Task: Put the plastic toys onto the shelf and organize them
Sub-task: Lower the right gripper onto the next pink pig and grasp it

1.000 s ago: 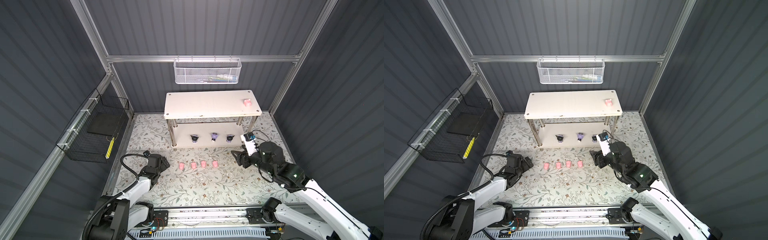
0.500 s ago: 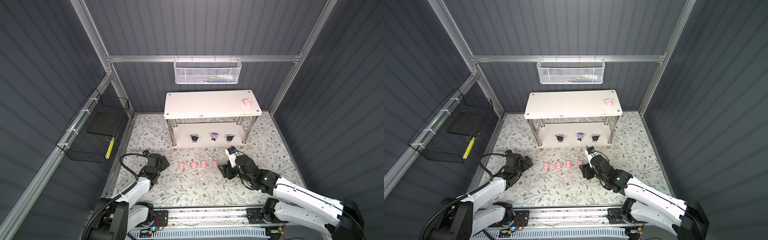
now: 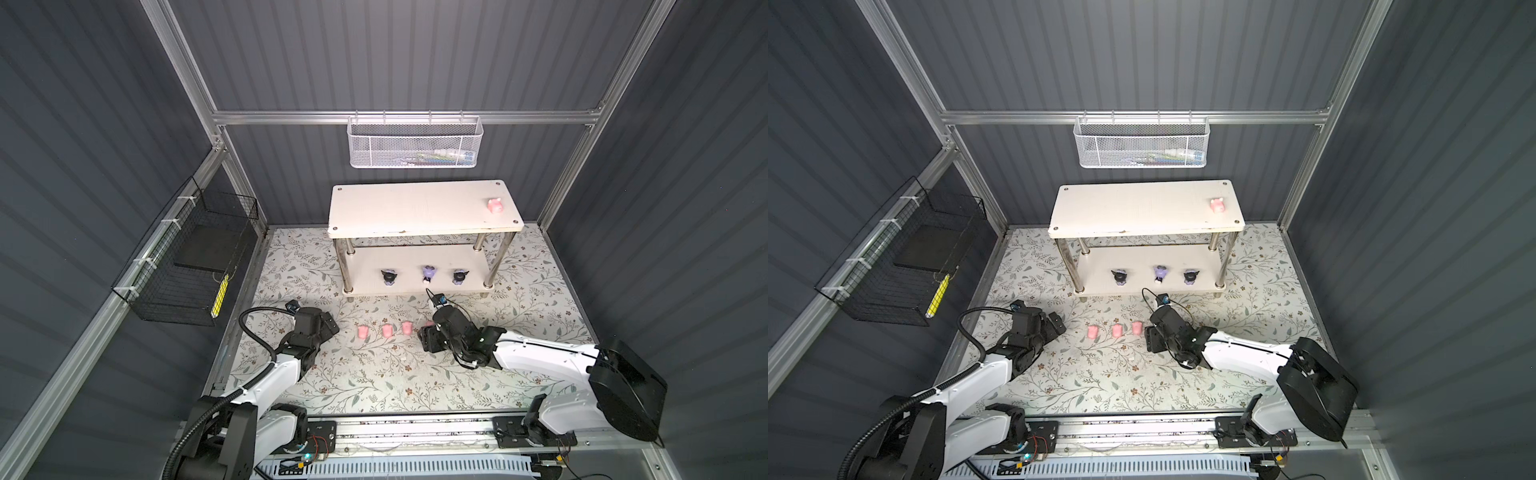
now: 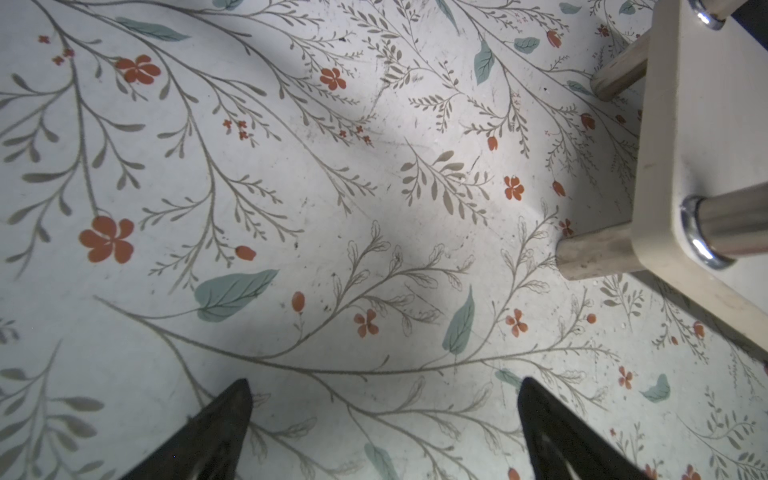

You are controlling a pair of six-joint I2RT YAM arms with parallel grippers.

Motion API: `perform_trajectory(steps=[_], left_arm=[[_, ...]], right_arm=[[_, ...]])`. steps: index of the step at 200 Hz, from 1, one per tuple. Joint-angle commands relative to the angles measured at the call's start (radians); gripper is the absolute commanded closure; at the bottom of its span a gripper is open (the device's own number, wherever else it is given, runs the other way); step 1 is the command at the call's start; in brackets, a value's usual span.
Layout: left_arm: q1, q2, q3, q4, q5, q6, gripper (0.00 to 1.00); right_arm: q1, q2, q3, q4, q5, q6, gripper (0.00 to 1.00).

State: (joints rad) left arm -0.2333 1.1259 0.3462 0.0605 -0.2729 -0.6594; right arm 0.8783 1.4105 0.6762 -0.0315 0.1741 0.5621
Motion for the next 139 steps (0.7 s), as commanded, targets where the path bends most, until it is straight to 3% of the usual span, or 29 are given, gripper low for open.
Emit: perform_trajectory(steps=[1,52,139], left_arm=[[-0.001,0.011,0.007,-0.011,-0.02,0.012,0.0],[-0.002,0.012,0.005,-0.01,-0.018,0.011,0.0],[-0.001,0.035,0.011,-0.002,-0.017,0.013,0.0]], right_arm=[[0.002,0.053,0.045,0.014,0.04,0.024,0.31],[-0.008,0.117,0.083,-0.019,0.104,0.048,0.31],[-0.064,0.178,0.128,-0.076,0.041,0.057,0.36]])
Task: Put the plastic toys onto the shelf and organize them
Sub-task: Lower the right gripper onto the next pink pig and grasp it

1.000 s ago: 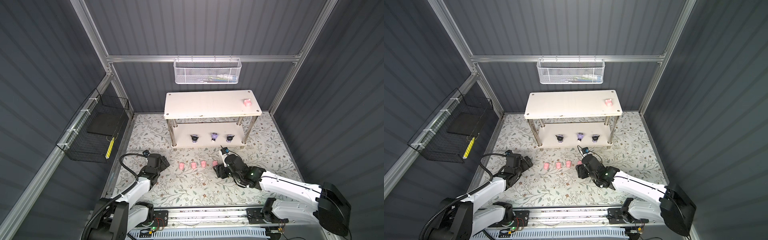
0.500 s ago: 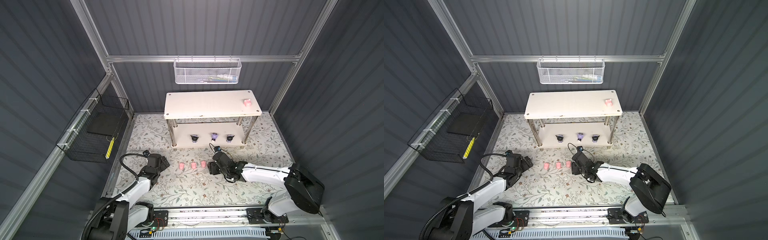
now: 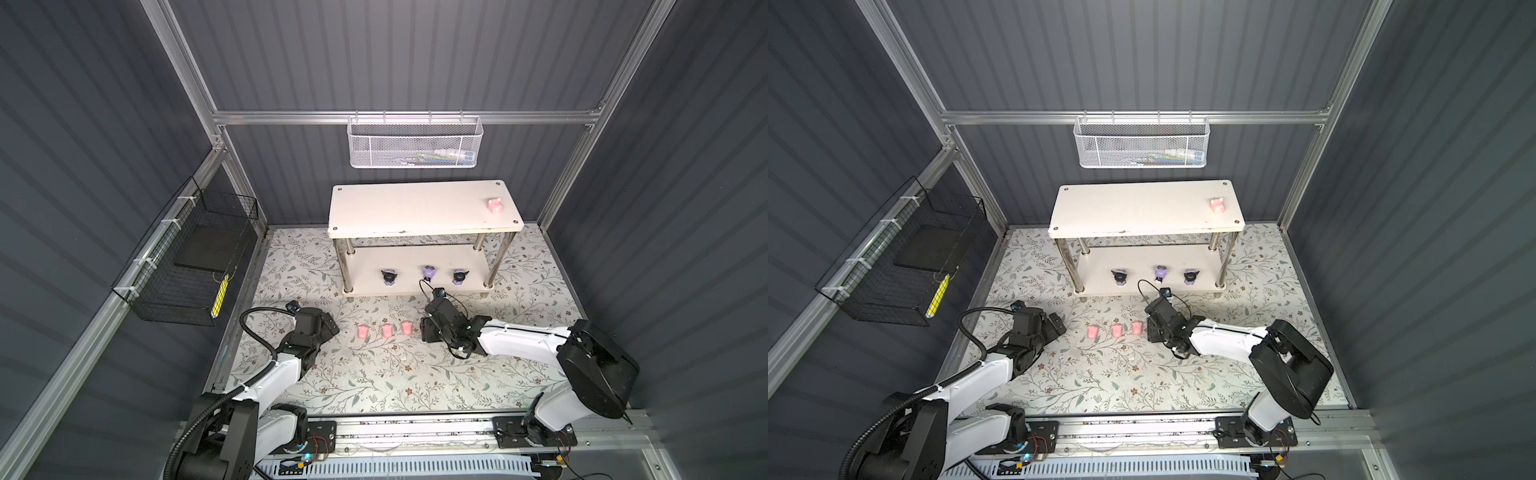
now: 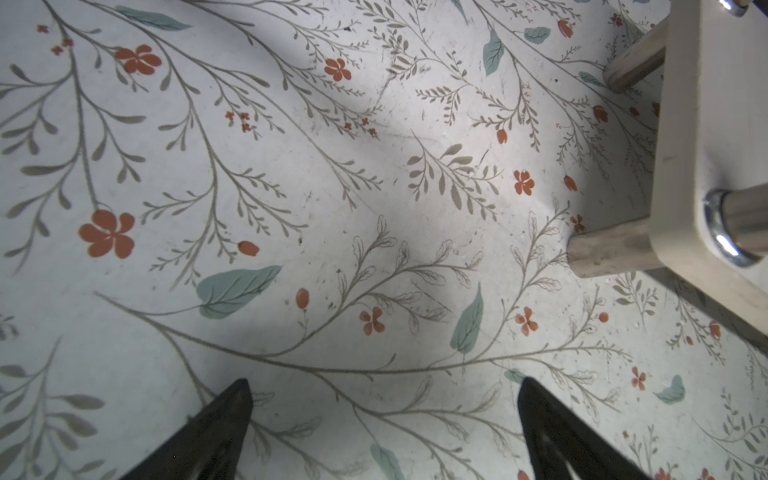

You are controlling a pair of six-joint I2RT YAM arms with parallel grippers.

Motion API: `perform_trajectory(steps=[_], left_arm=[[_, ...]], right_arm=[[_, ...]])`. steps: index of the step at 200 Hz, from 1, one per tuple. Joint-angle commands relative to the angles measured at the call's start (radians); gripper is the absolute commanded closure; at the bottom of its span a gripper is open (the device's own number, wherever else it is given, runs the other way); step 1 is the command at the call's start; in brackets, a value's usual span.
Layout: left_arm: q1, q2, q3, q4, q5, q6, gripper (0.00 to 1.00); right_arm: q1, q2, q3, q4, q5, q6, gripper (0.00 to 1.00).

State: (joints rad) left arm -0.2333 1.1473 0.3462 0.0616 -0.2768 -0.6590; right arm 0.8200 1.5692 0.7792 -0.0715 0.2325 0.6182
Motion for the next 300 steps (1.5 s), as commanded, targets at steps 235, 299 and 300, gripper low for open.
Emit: perform_trajectory(steps=[235,299,300], left_arm=[[-0.001,-0.003,-0.007,-0.003,-0.027,0.01,0.0],[-0.001,-0.005,0.0,-0.012,-0.027,0.011,0.0],[-0.001,-0.006,0.0,-0.012,-0.027,0.011,0.0]], right_arm=[[-0.027,0.112,0.103,-0.14,-0.054,0.016,0.66],[-0.016,0.006,0.1,-0.213,-0.055,-0.053,0.69],[-0.016,0.003,0.1,-0.215,-0.056,-0.054,0.69]])
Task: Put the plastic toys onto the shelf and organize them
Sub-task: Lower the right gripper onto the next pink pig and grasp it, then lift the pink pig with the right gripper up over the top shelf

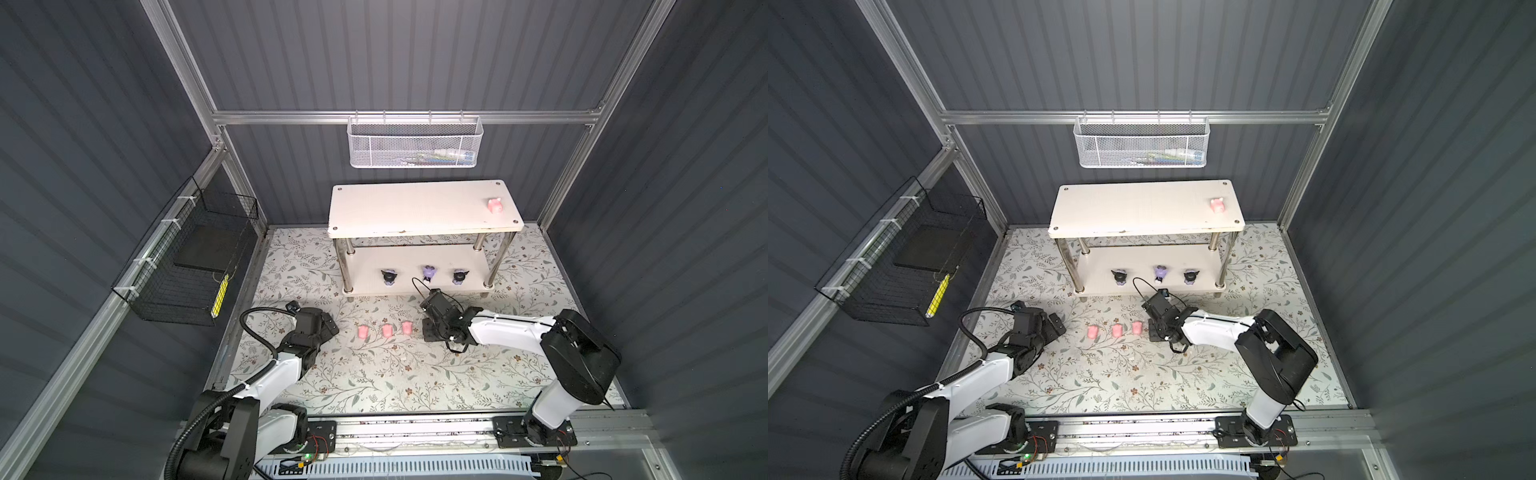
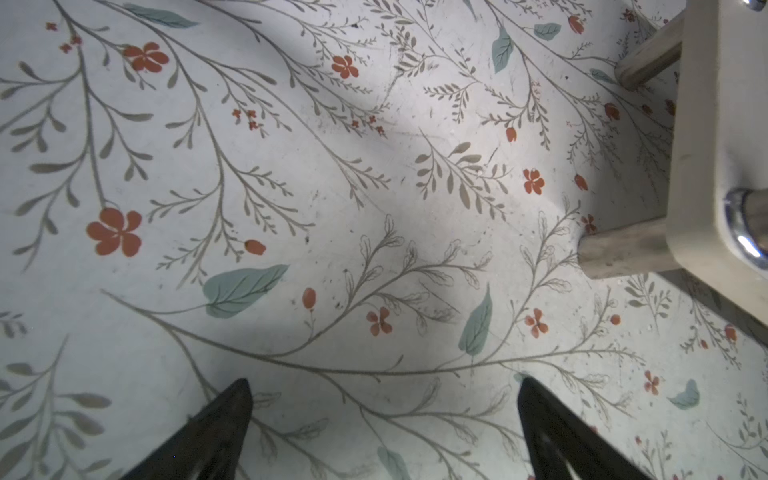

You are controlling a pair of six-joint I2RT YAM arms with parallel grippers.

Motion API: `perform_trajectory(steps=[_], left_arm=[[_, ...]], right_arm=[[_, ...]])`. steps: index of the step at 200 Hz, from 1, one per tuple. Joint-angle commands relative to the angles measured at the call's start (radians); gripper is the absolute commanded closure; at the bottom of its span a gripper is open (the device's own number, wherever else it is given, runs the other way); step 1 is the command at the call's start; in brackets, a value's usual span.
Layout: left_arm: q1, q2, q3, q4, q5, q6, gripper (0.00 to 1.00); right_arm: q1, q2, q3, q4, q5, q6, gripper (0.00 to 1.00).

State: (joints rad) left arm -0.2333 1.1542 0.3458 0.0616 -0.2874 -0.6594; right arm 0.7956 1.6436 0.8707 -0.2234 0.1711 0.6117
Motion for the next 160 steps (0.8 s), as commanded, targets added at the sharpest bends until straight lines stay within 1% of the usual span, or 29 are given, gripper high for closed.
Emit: perform_trajectory(steps=[1,31,46,78,119,160], left_arm=[[-0.001,-0.013,0.001,-0.013,-0.017,0.011,0.0],[-0.001,-0.008,0.004,-0.01,-0.017,0.011,0.0],[-0.001,-0.002,0.005,-0.007,-0.014,0.011,0.0],[-0.001,0.011,0.01,-0.002,-0.007,0.009,0.0],[-0.001,0.011,0.016,-0.003,-0.01,0.013,0.0],[-0.001,0.017,0.015,0.003,-0.009,0.012,0.0]], right_arm=[[0.008,-0.074,0.009,-0.067,0.005,-0.049,0.69],[0.008,-0.171,0.039,-0.159,-0.032,-0.102,0.69],[0.008,-0.221,0.073,-0.252,-0.049,-0.118,0.7],[0.008,-0.375,0.137,-0.359,-0.088,-0.154,0.7],[0.008,-0.469,0.343,-0.589,-0.042,-0.204,0.69],[0.007,-0.482,0.574,-0.722,0.01,-0.264,0.69]])
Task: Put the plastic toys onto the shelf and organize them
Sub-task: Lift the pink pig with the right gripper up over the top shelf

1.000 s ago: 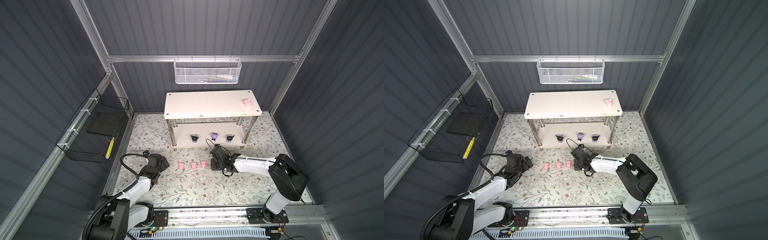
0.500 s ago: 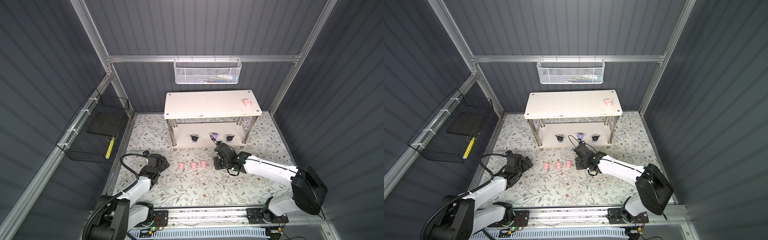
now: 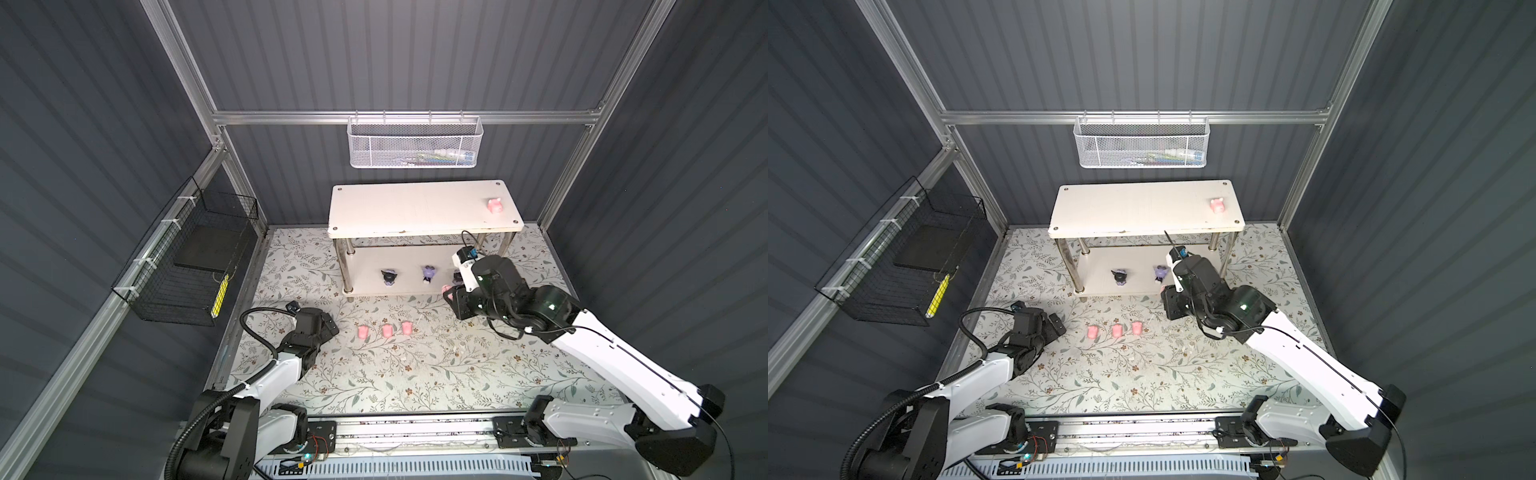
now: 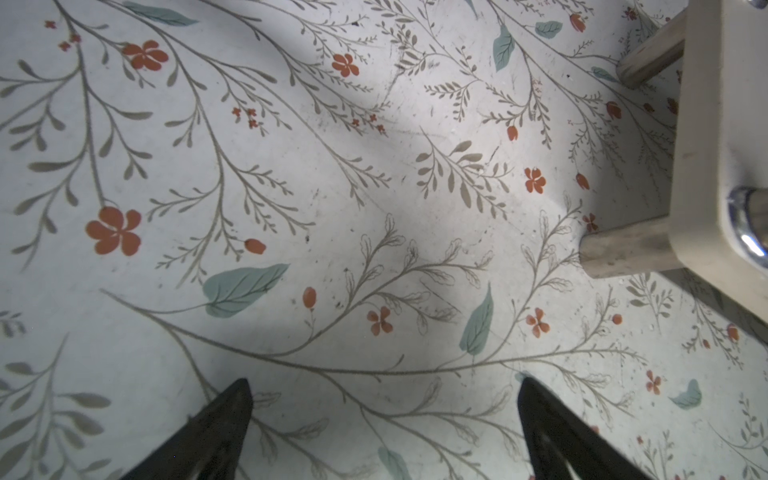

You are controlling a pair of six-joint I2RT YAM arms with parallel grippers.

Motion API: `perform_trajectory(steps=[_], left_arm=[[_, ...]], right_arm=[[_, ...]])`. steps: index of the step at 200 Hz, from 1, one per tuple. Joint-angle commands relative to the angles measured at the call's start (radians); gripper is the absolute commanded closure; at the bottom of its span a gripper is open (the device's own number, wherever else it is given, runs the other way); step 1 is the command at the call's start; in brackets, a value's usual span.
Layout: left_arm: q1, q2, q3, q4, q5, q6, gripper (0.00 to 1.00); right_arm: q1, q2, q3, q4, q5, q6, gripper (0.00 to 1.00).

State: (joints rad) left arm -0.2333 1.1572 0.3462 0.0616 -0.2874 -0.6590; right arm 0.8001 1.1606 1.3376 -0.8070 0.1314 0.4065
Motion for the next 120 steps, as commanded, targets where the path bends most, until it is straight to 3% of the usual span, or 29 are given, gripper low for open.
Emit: perform_trajectory(steps=[1,31,79,120], left_arm=[[-0.001,0.015,0.015,0.003,-0.009,0.011,0.0],[-0.001,0.024,0.015,0.011,-0.009,0.007,0.0],[-0.001,0.024,0.03,0.01,-0.011,0.015,0.0],[-0.001,0.029,0.022,0.016,-0.006,0.007,0.0]], right_arm=[[0.002,0.003,0.114,-0.143,0.054,-0.062,0.69],[-0.009,0.075,0.32,-0.204,0.141,-0.125,0.69],[-0.12,0.241,0.618,-0.212,0.138,-0.229,0.7],[-0.231,0.379,0.762,-0.189,0.092,-0.269,0.71]])
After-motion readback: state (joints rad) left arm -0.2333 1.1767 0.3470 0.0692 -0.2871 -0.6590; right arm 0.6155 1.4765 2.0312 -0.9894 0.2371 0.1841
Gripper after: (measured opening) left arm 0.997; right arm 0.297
